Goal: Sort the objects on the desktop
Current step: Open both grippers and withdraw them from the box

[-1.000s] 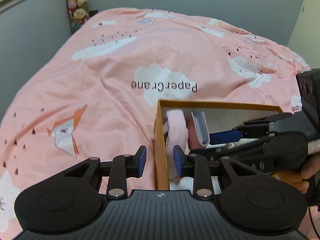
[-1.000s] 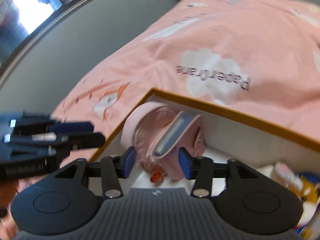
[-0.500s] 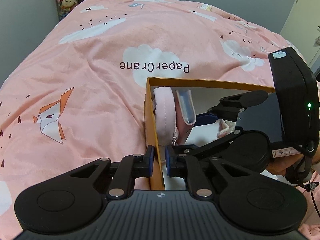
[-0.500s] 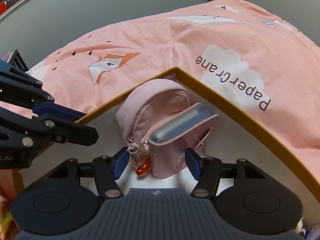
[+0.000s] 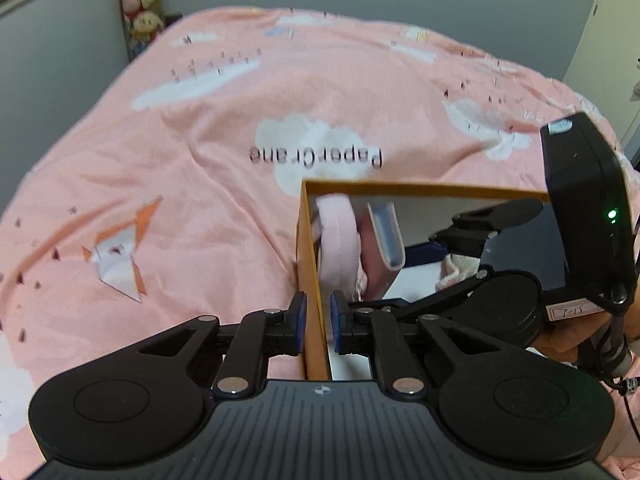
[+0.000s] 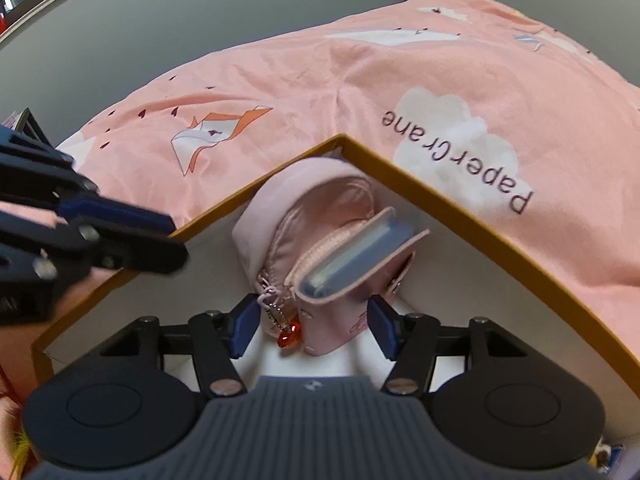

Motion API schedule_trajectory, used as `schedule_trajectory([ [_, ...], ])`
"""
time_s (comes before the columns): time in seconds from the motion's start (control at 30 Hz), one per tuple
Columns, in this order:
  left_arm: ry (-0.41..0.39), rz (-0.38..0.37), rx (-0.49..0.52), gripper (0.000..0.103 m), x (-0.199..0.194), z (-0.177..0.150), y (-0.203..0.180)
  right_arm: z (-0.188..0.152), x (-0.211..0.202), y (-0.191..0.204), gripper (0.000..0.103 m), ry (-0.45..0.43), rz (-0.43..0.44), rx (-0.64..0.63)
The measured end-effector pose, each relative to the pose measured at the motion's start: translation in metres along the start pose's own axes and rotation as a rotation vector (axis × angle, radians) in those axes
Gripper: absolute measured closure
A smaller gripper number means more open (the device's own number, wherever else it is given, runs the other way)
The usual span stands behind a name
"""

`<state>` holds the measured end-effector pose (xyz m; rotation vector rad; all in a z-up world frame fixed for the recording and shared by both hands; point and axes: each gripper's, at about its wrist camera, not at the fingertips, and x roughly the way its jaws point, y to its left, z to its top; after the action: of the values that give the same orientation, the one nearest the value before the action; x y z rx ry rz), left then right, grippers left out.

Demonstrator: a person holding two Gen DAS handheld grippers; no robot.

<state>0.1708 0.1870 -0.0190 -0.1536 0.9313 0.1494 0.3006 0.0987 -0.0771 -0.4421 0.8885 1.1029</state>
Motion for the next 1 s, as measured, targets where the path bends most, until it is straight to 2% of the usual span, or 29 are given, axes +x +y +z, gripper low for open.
schedule_trajectory([
  [0.13,-0.049,0.012,0.027,0.088,-0.027,-0.002,-0.01,-0.003,-0.024,0.003,0.04,-0.026,-0.045,0.007],
  [0.27,-0.077,-0.027,0.042,0.083,-0.058,-0.016,-0.021,-0.014,-0.067,0.012,0.04,-0.091,-0.058,0.029],
  [0.43,-0.045,-0.047,0.103,0.08,-0.084,-0.049,-0.038,-0.045,-0.129,0.027,0.044,-0.166,-0.054,0.085],
  [0.63,0.024,-0.042,0.121,0.061,-0.09,-0.095,-0.05,-0.098,-0.184,0.045,0.05,-0.242,0.01,0.167],
  [0.67,0.036,-0.034,0.125,0.057,-0.089,-0.102,-0.052,-0.106,-0.187,0.047,0.05,-0.238,0.017,0.186],
  [0.77,0.047,-0.019,0.144,0.056,-0.088,-0.118,-0.061,-0.132,-0.183,0.051,0.056,-0.183,0.035,0.26],
  [0.87,0.039,-0.053,0.169,0.056,-0.091,-0.129,-0.072,-0.155,-0.165,0.054,0.061,-0.108,0.053,0.329],
  [1.0,0.048,-0.037,0.25,0.056,-0.088,-0.138,-0.09,-0.174,-0.139,0.059,0.061,0.007,0.078,0.383],
])
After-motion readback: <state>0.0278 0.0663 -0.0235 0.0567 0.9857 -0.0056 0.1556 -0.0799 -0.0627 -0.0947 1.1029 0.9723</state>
